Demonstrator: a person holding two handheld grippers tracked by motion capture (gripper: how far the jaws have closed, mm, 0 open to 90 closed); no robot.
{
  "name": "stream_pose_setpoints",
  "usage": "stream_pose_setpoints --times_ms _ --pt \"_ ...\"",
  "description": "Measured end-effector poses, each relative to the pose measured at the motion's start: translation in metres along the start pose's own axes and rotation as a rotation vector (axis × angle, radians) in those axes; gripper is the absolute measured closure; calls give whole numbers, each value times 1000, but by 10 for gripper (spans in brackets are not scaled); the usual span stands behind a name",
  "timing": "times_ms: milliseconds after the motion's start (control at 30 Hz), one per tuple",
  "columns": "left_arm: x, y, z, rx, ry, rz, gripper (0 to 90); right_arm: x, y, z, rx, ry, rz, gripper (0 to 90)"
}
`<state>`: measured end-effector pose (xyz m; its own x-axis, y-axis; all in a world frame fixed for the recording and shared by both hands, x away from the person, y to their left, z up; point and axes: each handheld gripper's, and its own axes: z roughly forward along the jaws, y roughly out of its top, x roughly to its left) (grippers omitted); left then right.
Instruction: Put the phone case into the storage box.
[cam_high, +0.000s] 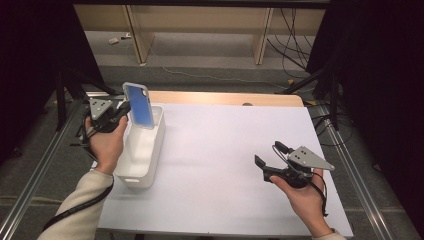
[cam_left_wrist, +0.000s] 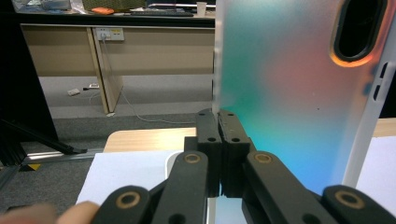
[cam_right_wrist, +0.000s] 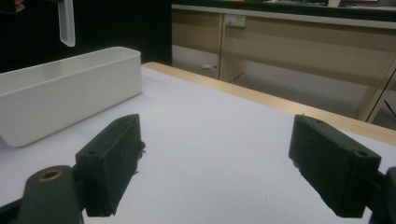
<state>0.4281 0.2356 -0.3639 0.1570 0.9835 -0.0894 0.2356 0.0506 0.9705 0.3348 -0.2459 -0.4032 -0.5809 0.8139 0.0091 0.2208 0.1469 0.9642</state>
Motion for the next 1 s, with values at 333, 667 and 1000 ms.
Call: stream_pose_setpoints --times_ms 333,667,1000 --pt "0 1 5 7 10 3 885 2 0 -1 -16 0 2 182" --pt "2 0 11 11 15 -4 885 1 -1 -4 -3 2 -1 181" --pt "2 -2 16 17 20 3 885 1 -3 -6 -3 -10 -6 182"
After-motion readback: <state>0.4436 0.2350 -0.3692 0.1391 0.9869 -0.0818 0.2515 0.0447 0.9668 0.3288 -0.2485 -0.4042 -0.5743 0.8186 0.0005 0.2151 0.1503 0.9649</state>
